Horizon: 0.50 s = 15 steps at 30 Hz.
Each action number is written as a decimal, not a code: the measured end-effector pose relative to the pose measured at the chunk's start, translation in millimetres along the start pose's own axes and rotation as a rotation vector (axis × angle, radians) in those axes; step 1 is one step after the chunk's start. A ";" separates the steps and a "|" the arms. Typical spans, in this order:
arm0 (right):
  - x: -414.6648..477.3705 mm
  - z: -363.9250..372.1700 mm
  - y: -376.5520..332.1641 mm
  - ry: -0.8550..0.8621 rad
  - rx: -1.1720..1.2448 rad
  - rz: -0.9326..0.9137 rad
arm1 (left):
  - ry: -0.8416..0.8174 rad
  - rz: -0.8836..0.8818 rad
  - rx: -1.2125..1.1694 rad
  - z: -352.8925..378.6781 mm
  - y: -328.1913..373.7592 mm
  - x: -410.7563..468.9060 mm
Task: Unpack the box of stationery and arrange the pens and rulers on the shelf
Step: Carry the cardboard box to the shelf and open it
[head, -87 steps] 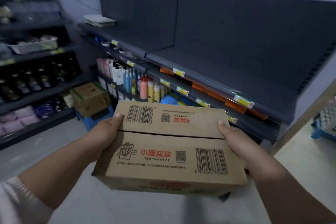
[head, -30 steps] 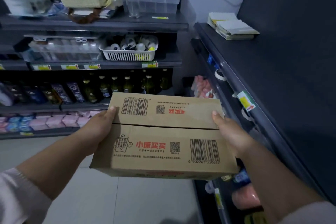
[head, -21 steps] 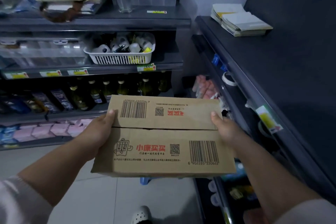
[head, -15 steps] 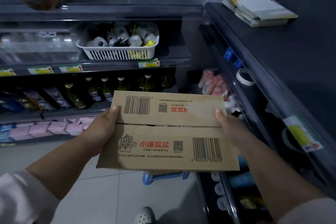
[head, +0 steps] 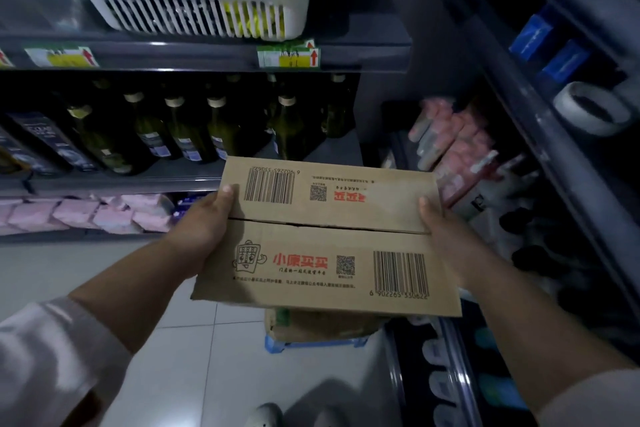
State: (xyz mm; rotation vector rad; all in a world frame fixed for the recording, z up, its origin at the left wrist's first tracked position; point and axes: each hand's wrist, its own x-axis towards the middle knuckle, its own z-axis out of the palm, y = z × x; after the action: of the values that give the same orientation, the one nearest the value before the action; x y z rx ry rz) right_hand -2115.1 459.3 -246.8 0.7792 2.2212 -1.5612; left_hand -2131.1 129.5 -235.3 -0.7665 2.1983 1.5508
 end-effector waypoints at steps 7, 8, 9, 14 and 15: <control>43.1 11.6 20.2 0.001 -0.055 0.009 | -0.012 -0.033 0.018 30.5 -19.4 42.7; 48.3 12.6 23.7 0.001 -0.064 0.013 | -0.004 -0.028 0.033 33.3 -20.9 47.1; 52.7 13.7 27.0 0.001 -0.066 0.027 | -0.004 -0.028 0.042 35.4 -21.7 50.6; 65.1 21.6 38.8 -0.012 -0.043 0.065 | -0.014 -0.042 0.051 42.8 -30.1 69.8; 66.0 22.9 38.1 -0.009 -0.046 0.061 | -0.013 -0.041 0.058 44.0 -29.8 71.8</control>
State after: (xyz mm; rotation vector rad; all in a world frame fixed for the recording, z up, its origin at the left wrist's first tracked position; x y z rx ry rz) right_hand -2146.6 464.2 -319.7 0.8161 2.1979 -1.4771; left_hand -2171.5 146.5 -313.1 -0.7762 2.1941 1.4627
